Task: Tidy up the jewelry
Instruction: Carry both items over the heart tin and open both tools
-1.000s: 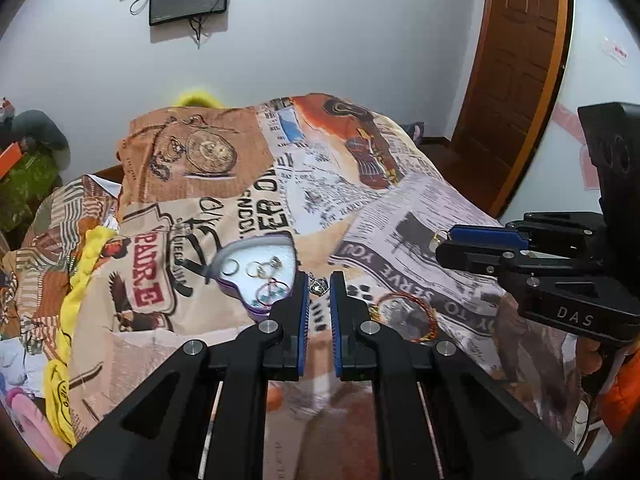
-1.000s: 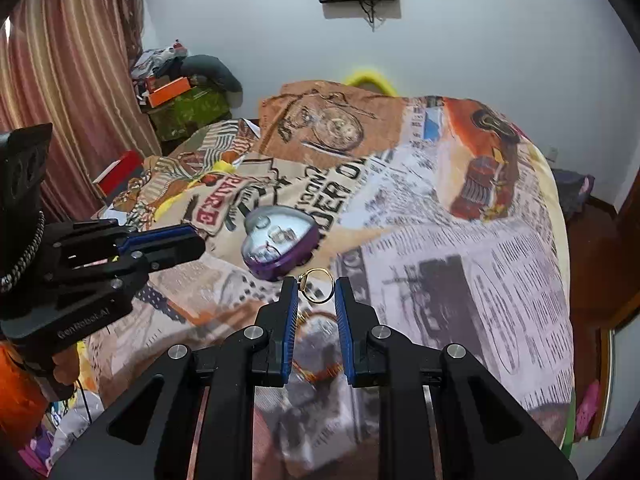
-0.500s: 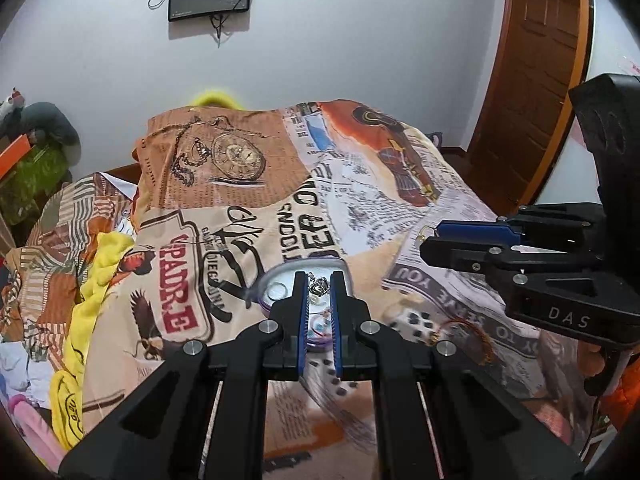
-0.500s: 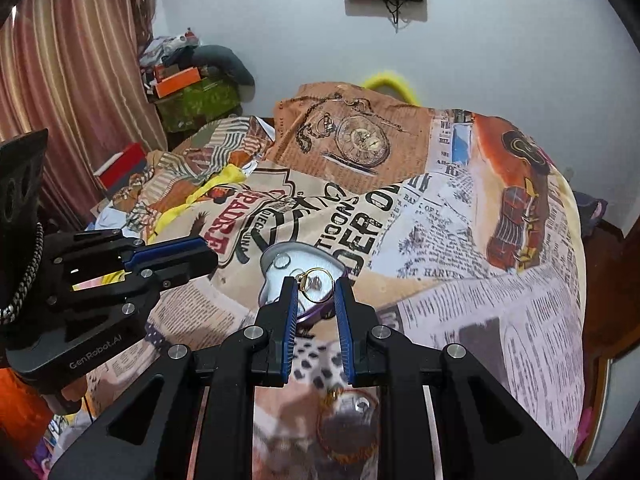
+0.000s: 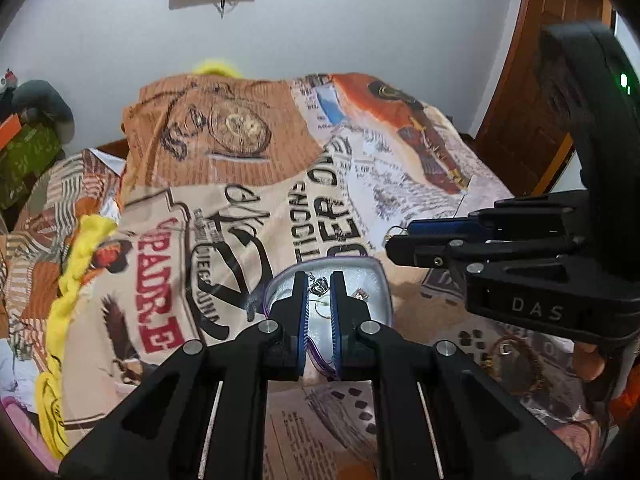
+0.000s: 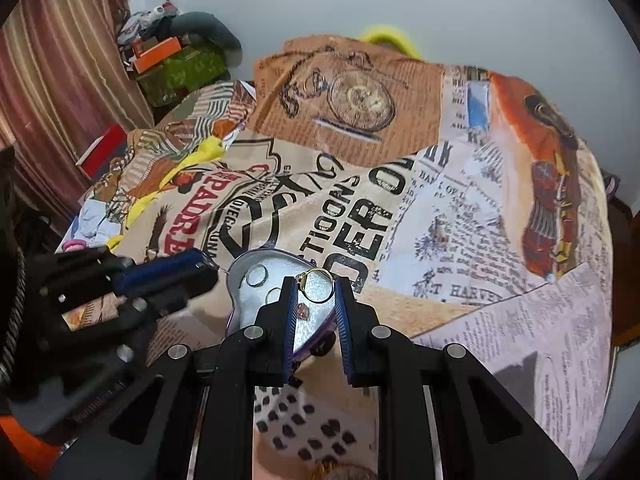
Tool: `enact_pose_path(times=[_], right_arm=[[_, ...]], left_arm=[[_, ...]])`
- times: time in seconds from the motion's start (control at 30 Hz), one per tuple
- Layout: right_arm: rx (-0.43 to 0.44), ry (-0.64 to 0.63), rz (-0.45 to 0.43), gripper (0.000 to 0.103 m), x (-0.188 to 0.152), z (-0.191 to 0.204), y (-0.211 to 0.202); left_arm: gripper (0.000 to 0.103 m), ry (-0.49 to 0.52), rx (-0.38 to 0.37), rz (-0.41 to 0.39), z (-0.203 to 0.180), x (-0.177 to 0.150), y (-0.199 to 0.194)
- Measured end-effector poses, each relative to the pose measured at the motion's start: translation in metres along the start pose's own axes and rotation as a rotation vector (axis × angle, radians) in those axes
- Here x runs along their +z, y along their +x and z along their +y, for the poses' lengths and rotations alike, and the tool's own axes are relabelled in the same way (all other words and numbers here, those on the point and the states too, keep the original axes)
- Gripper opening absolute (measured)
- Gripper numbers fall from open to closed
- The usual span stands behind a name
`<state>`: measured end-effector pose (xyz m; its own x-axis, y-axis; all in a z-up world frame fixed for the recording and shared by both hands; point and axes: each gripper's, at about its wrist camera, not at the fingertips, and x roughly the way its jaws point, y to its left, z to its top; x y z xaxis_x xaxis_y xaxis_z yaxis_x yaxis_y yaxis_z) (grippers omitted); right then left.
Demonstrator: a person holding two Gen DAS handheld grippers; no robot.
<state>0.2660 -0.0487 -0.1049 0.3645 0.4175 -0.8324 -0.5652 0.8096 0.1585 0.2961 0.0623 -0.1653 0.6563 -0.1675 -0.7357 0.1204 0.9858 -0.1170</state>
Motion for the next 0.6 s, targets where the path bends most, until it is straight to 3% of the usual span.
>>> enact_pose_path(times=[0.27, 0.6], right_arm=[[0.038, 0.016, 0.100, 0.017, 0.001, 0.001, 0.034], [0.019, 0.020, 0.138, 0.017, 0.003, -0.001, 0.046]], left_arm=[[0.008, -0.026, -0.025, 0.056, 0.008, -0.009, 0.031], [0.009, -0.035, -0.081, 0.064, 0.012, -0.011, 0.034]])
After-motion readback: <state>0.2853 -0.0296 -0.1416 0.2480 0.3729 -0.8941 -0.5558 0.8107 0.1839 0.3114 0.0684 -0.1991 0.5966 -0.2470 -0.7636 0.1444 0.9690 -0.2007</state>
